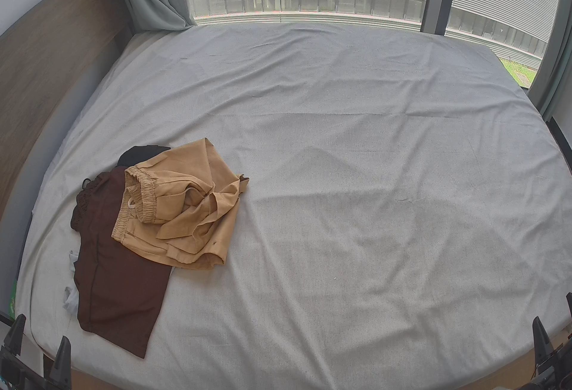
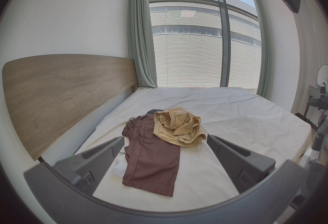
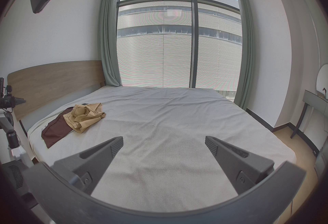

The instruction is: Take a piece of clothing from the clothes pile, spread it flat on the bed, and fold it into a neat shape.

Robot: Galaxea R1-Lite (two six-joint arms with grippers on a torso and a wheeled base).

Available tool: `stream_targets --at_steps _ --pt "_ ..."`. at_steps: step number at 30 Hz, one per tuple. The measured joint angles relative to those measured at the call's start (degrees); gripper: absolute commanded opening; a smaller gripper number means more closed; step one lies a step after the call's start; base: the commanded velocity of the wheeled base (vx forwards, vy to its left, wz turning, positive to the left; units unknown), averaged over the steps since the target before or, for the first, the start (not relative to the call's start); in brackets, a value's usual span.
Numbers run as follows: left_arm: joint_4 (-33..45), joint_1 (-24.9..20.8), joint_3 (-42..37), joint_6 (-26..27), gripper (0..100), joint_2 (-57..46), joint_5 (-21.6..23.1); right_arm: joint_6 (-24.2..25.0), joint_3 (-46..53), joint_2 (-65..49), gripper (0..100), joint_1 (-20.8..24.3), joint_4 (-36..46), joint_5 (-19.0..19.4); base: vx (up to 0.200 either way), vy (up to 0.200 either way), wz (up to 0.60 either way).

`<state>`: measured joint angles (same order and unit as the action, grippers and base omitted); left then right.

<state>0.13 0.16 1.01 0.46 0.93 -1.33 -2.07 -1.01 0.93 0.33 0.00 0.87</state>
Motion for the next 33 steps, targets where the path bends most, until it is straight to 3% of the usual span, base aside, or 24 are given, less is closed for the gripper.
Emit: stream_targets --at_steps 15,23,33 --pt "-4.2 0.1 2.5 0.5 100 0.2 -0.7 0.4 0.0 0.0 100 0.0 0.0 0.0 0.0 0.0 0.0" --pt "-6.9 -0.9 9.2 -2.1 100 6.4 0.0 0.5 0.0 0.0 100 0.0 0.0 0.0 0.0 0.0 0.0" --pt "-7.2 -2.4 9.6 -3.5 100 11.8 0.5 0.4 0.0 0.0 100 0.0 -0.1 0.0 0.0 0.0 0.0"
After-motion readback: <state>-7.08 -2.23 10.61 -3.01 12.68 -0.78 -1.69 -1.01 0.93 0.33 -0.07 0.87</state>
